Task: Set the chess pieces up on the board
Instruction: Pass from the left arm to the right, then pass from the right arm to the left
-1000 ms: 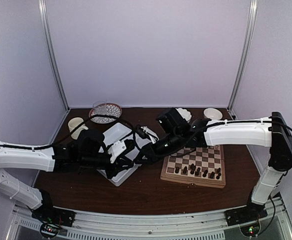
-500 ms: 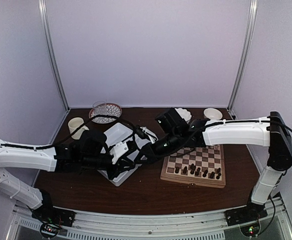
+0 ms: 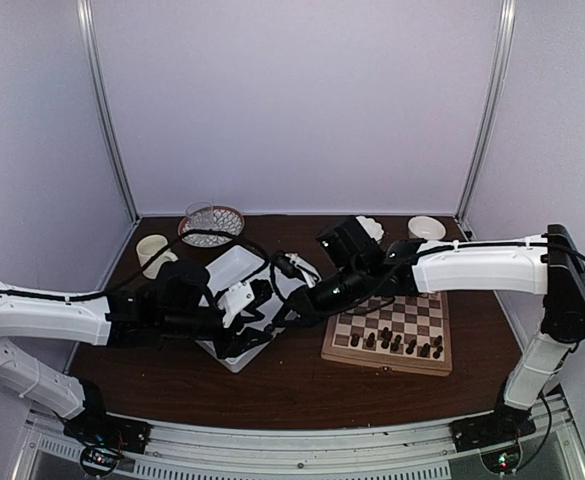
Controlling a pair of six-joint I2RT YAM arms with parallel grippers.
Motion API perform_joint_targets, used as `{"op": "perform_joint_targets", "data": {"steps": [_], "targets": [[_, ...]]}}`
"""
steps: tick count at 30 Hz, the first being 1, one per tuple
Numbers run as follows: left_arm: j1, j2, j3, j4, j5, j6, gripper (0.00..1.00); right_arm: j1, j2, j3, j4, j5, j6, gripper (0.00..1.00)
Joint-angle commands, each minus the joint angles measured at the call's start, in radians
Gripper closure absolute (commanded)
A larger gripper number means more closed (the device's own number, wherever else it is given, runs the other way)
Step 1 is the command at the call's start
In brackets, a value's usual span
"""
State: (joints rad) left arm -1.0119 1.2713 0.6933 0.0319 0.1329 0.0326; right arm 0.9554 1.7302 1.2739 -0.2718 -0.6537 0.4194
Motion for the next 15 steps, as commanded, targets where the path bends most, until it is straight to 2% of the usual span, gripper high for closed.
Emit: {"op": "perform_joint_targets", "data": {"steps": [1, 7, 15], "targets": [[-0.006, -0.052, -0.034, 0.1, -0.009, -0.011, 0.53, -0.017, -0.122, -0.065, 0.066, 0.018, 0.007, 1.0], [-0.006, -0.116, -0.085, 0.15, 0.031, 0.006, 0.42, -0.018, -0.225, -0.124, 0.121, -0.013, 0.049, 1.0], [-0.006, -0.209, -0.143, 0.21, 0.08, 0.043, 0.5, -0.012, -0.218, -0.123, 0.17, -0.07, 0.1, 1.0]]}}
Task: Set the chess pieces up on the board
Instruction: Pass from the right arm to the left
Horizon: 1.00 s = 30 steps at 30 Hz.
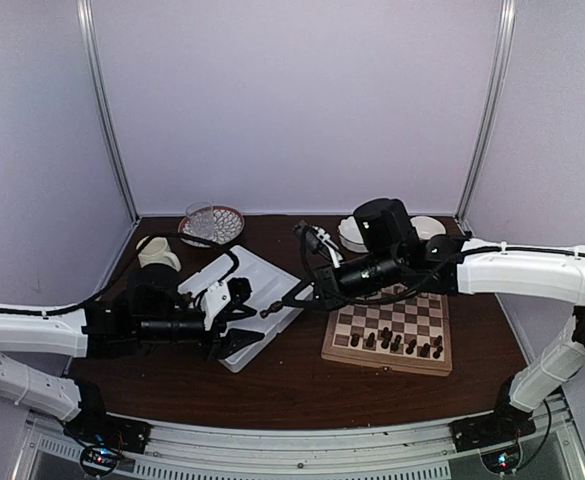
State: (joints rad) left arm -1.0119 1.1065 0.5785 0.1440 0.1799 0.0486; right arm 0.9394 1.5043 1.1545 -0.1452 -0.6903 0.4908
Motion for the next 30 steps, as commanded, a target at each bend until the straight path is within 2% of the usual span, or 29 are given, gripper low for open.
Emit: {"op": "perform_joint_targets", "data": {"steps": [1, 3, 9, 14, 17, 21, 23, 30], "targets": [[-0.006, -0.05, -0.032, 0.104, 0.03, 0.027, 0.49, 0.005, 0.013, 0.001, 0.043, -0.035, 0.028, 1.0], [-0.006, -0.059, -0.038, 0.111, 0.029, 0.029, 0.49, 0.008, 0.026, 0.009, 0.041, -0.04, 0.026, 1.0], [-0.006, -0.047, -0.028, 0.104, 0.042, 0.034, 0.57, 0.016, 0.056, 0.031, 0.041, -0.05, 0.025, 1.0], [-0.007, -0.039, -0.02, 0.094, 0.008, 0.031, 0.74, 0.021, 0.065, 0.036, 0.052, -0.061, 0.034, 1.0], [-0.006, -0.033, -0.016, 0.091, 0.012, 0.028, 0.73, 0.023, 0.068, 0.038, 0.052, -0.063, 0.033, 1.0], [-0.007, -0.026, -0.012, 0.088, 0.021, 0.027, 0.66, 0.026, 0.073, 0.039, 0.063, -0.076, 0.037, 1.0], [-0.006, -0.025, -0.012, 0.095, 0.017, 0.024, 0.68, 0.028, 0.076, 0.041, 0.064, -0.08, 0.038, 1.0], [-0.006, -0.027, -0.012, 0.102, 0.007, 0.024, 0.99, 0.03, 0.074, 0.043, 0.055, -0.062, 0.032, 1.0]]}}
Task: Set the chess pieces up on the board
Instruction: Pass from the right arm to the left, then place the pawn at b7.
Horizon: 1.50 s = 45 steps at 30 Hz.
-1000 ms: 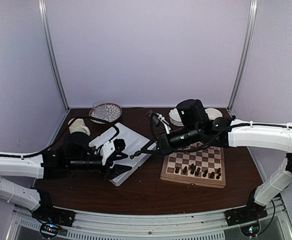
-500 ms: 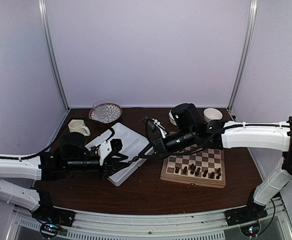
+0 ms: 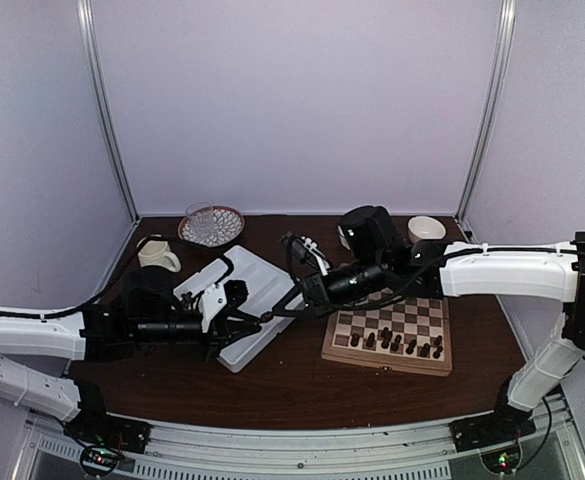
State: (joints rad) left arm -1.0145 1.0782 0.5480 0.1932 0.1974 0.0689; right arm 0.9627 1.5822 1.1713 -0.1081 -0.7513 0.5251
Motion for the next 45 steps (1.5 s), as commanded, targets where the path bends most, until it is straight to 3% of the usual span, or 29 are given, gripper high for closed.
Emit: {"op": "perform_joint_targets", "data": {"steps": [1, 6, 13, 17, 21, 33, 45], "targets": [[-0.003, 0.002, 0.018, 0.052, -0.015, 0.003, 1.0, 0.007, -0.008, 0.027, 0.009, 0.012, -0.009, 1.0], [-0.003, 0.016, 0.035, 0.021, -0.065, 0.002, 1.0, -0.013, -0.076, 0.036, -0.175, 0.159, -0.114, 1.0], [-0.003, 0.054, 0.063, -0.022, -0.179, -0.013, 1.0, -0.053, -0.262, 0.003, -0.558, 0.545, -0.269, 0.99], [-0.003, 0.064, 0.069, -0.027, -0.182, -0.018, 1.0, -0.053, -0.293, -0.012, -0.786, 0.834, -0.27, 0.98], [-0.003, 0.059, 0.067, -0.028, -0.178, -0.021, 1.0, -0.053, -0.311, -0.075, -0.877, 0.974, -0.202, 0.98], [-0.004, 0.066, 0.07, -0.032, -0.162, -0.026, 1.0, -0.119, -0.407, -0.216, -0.87, 1.066, -0.111, 0.95], [-0.003, 0.059, 0.069, -0.031, -0.144, -0.029, 1.0, -0.177, -0.366, -0.243, -0.873, 1.011, -0.037, 0.99]]}}
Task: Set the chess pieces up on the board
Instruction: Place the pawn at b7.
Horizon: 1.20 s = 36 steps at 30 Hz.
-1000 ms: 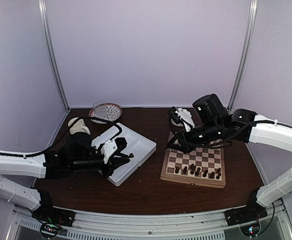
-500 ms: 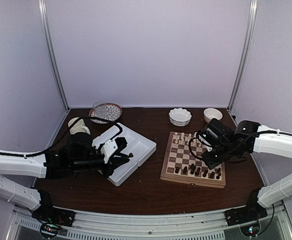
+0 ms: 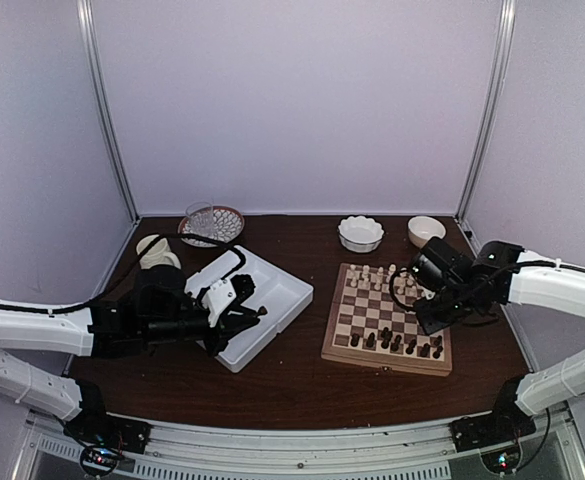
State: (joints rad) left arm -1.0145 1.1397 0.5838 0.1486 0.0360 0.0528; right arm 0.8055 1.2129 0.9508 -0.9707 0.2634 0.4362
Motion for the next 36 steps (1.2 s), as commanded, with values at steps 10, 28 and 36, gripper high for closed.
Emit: {"op": "perform_joint_targets", "data": {"steps": [10, 28, 36], "targets": [[-0.004, 0.003, 0.033, 0.015, 0.034, -0.02, 1.0, -0.08, -0.026, -0.108, 0.074, -0.102, 0.088, 0.98], [-0.002, 0.013, 0.04, 0.012, 0.052, -0.025, 1.0, -0.148, 0.064, -0.143, 0.137, -0.173, 0.072, 0.97], [-0.003, 0.021, 0.043, 0.011, 0.057, -0.027, 1.0, -0.156, 0.119, -0.133, 0.173, -0.191, 0.049, 0.96]]}}
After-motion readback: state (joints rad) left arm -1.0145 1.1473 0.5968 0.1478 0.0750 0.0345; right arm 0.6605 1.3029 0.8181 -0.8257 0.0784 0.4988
